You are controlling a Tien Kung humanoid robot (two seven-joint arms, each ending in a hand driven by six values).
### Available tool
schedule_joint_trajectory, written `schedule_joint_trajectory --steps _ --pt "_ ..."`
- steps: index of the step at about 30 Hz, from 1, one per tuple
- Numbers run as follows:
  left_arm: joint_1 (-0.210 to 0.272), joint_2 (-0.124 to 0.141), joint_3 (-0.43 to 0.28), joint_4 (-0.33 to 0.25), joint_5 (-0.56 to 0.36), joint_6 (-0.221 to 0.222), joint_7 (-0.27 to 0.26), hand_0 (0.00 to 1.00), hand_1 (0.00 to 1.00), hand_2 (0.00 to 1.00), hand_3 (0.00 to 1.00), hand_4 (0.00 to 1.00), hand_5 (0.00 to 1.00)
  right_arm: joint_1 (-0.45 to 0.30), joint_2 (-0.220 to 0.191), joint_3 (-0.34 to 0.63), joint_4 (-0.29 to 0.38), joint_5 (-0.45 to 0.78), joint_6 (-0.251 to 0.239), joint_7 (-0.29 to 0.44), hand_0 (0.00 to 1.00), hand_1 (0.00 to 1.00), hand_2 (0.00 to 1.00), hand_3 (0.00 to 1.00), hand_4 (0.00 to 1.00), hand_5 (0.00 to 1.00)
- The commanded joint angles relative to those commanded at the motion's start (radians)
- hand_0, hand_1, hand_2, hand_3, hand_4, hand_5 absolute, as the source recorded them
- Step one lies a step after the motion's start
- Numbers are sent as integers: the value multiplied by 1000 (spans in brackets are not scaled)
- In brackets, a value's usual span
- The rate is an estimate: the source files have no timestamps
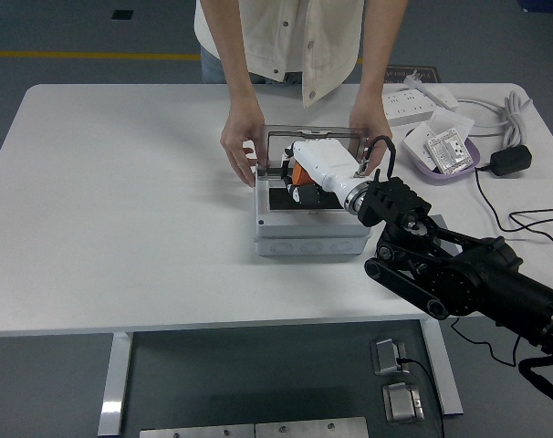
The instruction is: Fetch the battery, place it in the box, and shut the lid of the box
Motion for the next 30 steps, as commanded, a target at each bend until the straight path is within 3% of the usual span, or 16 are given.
schedule_joint_trajectory --steps 10,11,16,17,22,23,28,29,30 --pt "-3 2 0 0 -2 1 -2 432 570 520 486 178 2 -9 4 12 -18 45 3 29 113 193 214 209 2 2" --pt "-3 2 0 0 -2 1 -2 432 569 521 487 168 2 -9 4 12 -18 48 4 32 167 222 268 254 2 2" --pt "-7 2 -2 0 0 0 -1 432 569 521 487 168 2 -10 4 15 -17 61 3 43 167 222 268 254 2 2" --pt "-7 2 -2 0 0 0 -1 432 569 521 488 161 2 -10 4 15 -17 62 1 43 220 275 312 316 96 44" --pt "-8 2 -5 0 3 0 0 432 569 521 488 161 2 -9 3 14 -17 66 -6 45 220 275 312 316 96 44" --pt "-8 2 -4 0 3 0 0 432 569 521 487 161 2 -9 4 15 -17 66 -7 44 220 295 338 376 613 246" --pt "-11 2 -4 0 2 0 0 432 569 521 487 161 2 -9 4 15 -18 67 -12 41 220 295 338 376 613 246" --pt "-11 2 -5 0 4 0 0 433 569 521 488 158 2 -9 4 16 -18 67 -13 41 222 299 346 395 682 246" --pt "-11 2 -6 0 4 0 0 433 569 521 488 158 2 -9 4 16 -18 68 -13 40 222 299 346 395 682 246"
